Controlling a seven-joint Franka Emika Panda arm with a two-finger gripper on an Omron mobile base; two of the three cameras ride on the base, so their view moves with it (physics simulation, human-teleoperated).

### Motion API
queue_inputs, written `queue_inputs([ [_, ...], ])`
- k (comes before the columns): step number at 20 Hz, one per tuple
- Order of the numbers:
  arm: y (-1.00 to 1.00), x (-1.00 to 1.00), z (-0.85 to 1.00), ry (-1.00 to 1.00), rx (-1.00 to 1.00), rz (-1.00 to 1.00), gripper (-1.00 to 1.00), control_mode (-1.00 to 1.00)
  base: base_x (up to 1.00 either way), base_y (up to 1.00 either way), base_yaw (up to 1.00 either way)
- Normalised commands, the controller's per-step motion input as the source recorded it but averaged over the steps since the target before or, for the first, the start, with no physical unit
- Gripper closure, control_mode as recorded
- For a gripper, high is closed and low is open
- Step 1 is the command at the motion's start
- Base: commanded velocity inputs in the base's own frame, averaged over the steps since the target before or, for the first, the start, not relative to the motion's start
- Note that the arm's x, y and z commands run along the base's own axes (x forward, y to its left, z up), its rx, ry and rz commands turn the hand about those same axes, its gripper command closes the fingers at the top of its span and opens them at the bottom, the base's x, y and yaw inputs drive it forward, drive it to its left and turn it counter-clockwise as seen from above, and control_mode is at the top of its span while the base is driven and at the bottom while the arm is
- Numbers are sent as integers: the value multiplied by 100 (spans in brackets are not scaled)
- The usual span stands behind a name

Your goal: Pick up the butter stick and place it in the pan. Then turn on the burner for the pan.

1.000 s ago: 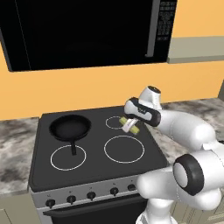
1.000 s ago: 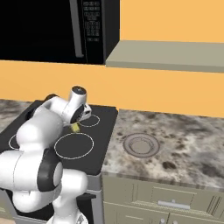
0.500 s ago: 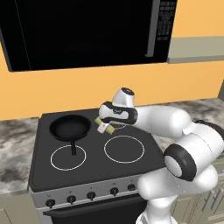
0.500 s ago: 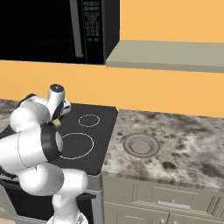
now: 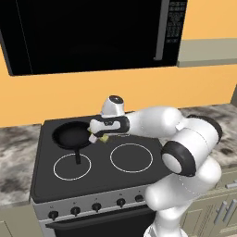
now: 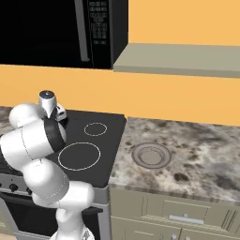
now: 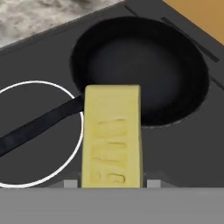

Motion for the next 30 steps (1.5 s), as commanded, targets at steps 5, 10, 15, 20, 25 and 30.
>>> queue_inputs([
  [5,40,41,-1,0,-4,-11,100,-100,0,0,0],
  [10,32,37,-4,0,-4,-11,100,-100,0,0,0],
  [15,21,38,-16,2,-5,-11,100,-100,0,0,0],
  [20,18,27,-29,3,-6,-7,100,-100,0,0,0],
  [25,15,24,-25,5,-3,-6,100,-100,0,0,0],
  [30,0,7,-16,7,0,0,-100,-100,0,0,0],
])
